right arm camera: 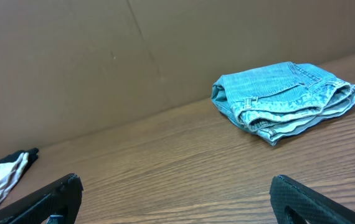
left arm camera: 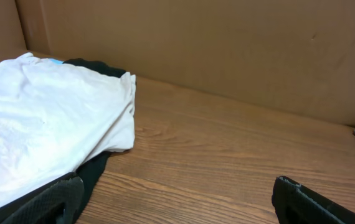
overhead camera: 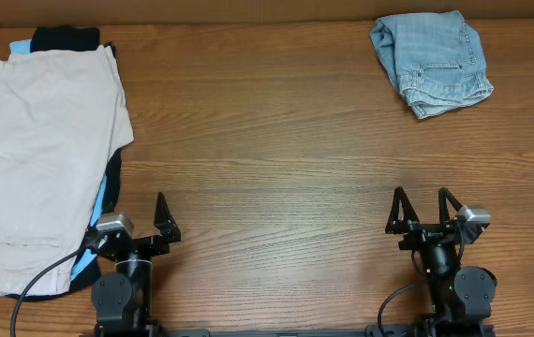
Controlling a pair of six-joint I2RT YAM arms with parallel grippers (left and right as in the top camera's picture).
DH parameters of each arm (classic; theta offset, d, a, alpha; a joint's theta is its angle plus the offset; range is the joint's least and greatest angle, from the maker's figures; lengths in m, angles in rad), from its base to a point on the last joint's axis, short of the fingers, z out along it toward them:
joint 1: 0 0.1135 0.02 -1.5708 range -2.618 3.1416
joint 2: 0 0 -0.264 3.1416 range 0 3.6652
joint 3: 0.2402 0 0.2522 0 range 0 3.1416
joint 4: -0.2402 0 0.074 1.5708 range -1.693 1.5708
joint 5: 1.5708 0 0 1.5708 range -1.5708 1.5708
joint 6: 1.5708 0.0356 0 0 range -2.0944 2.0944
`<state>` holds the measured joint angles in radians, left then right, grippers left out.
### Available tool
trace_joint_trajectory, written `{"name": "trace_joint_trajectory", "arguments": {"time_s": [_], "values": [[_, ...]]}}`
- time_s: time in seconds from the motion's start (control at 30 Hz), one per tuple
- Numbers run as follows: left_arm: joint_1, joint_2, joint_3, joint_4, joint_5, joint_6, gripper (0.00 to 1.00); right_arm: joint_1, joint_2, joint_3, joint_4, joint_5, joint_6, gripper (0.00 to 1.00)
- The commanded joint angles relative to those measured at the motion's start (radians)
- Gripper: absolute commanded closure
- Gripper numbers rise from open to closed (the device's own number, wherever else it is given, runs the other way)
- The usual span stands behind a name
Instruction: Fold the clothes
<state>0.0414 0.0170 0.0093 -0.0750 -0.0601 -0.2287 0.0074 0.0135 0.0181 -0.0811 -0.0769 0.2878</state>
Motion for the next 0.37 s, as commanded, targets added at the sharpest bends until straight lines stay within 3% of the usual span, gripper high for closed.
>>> {"name": "trace_joint_trajectory", "arguments": {"time_s": [0.0,0.33], "values": [[0.005,-0.013,-0.005,0.004,0.005,0.026,0.00,0.005,-0.011,-0.010,0.005,0.009,-0.001,0.00],[0.005,-0.013,-0.005,0.004,0.006,0.026,0.00,0.005,-0.011,-0.010,0.005,0.009,-0.001,0.00]]}}
